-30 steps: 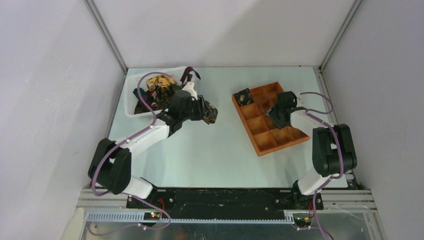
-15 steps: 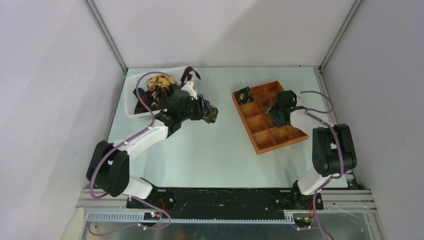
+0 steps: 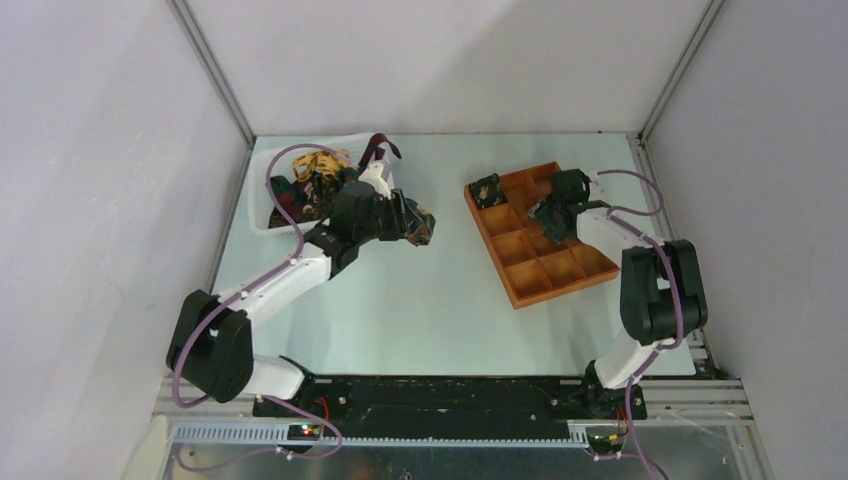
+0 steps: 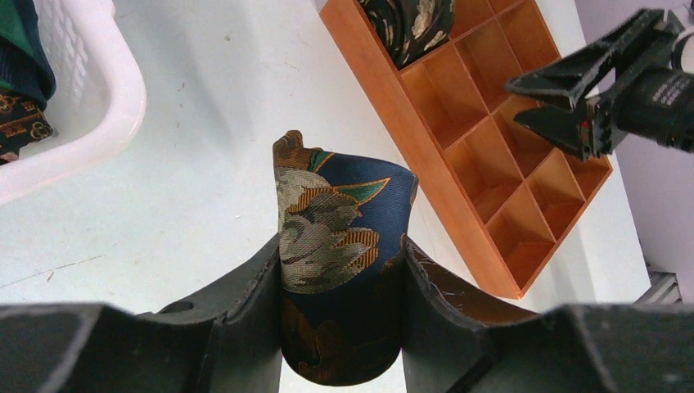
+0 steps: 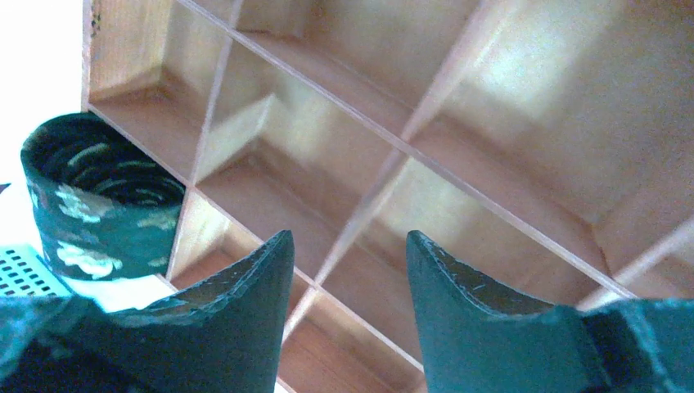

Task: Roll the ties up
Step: Move the storage box to the center of the board.

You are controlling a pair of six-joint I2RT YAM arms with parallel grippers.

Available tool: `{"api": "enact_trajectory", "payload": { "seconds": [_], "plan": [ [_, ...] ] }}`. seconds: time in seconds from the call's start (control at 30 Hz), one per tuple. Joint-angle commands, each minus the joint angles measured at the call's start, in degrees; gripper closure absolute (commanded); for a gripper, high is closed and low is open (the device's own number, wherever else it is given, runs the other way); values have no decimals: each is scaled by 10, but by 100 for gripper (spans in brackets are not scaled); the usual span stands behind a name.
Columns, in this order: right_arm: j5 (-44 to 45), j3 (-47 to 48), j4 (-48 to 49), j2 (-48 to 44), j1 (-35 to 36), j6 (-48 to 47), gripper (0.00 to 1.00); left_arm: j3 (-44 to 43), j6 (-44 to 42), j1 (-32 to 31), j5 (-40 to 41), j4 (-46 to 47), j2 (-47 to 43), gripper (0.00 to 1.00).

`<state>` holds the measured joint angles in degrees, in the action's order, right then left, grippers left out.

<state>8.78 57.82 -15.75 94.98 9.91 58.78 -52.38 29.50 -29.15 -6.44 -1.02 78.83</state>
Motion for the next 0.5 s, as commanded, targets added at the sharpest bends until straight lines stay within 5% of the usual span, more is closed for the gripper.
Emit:
{"api": "enact_trajectory", "payload": {
  "seconds": [0.0,0.47],
  "plan": [
    [22,54,-17,46,4,-15,45,5,-2,-4,-11,14,-29,53],
    [22,105,-42,108,10,-117,54,-14,-3,-4,-5,-37,-45,54]
  ]
}}
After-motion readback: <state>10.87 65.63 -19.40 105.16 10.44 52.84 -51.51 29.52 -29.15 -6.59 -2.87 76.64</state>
